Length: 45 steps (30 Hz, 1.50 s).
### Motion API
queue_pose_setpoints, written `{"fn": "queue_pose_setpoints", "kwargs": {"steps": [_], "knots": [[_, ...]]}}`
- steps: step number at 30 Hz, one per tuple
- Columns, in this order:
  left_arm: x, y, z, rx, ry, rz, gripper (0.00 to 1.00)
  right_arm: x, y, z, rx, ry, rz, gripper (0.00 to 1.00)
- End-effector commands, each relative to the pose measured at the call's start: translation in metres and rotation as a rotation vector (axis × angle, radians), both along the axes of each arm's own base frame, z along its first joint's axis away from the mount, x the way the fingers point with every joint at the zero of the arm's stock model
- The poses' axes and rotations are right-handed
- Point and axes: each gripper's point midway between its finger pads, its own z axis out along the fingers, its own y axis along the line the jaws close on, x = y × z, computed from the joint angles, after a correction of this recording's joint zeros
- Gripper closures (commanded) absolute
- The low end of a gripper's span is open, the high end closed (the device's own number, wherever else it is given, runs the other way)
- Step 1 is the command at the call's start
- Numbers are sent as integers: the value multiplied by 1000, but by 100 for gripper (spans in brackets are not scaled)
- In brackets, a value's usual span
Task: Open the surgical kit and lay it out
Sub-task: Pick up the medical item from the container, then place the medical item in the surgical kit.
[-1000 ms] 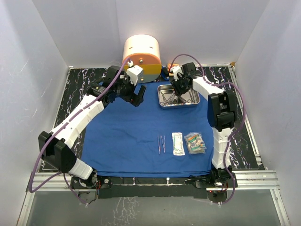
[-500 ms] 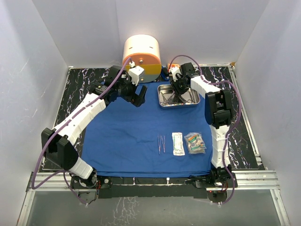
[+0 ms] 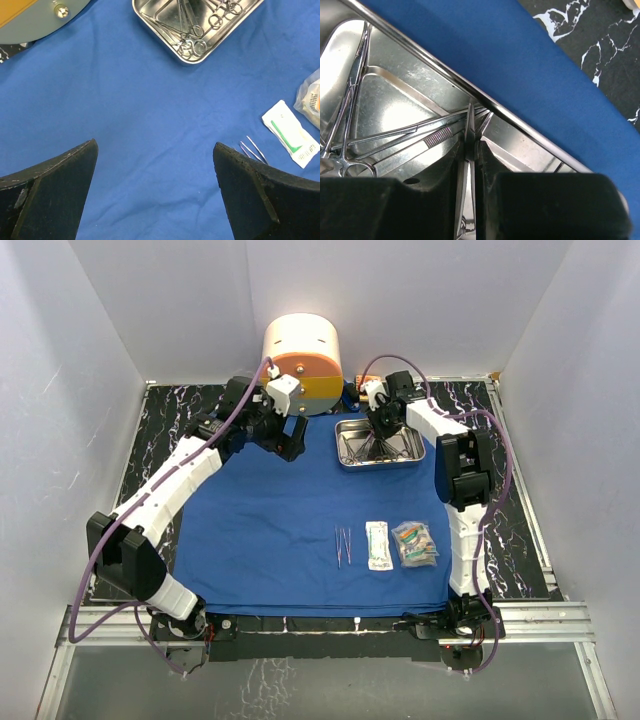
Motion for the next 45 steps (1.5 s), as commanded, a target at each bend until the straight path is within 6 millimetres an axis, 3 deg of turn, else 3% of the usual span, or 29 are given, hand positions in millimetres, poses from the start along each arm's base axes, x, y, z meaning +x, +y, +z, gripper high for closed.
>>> {"fn": "queue_pose_setpoints", "kwargs": {"steps": [1,8,14,20,29,35,39,45], "knots": [[4,5,23,-49,-42,13,1,11,-13,0,38,18,-77,91],[8,12,18,-47,-37,50,1,20,-9,27,118,-28,-168,100],[23,36,-6,-3,13,204,1,27,-6,74,180,-126,-205,100],[22,38,-24,7,69,222,1,29,-4,115,232,-202,-236,100],[30,36,-24,0,51,227,1,29,-8,159,295,-324,-292,100],[33,24,-21,-50,78,217,2,28,-6,189,389,-374,-398,100],[40,7,-15,-108,96,184,4,21,7,204,439,-394,-461,100],[46,-33,-10,-255,196,120,14,5,33,215,486,-369,-525,100]]}}
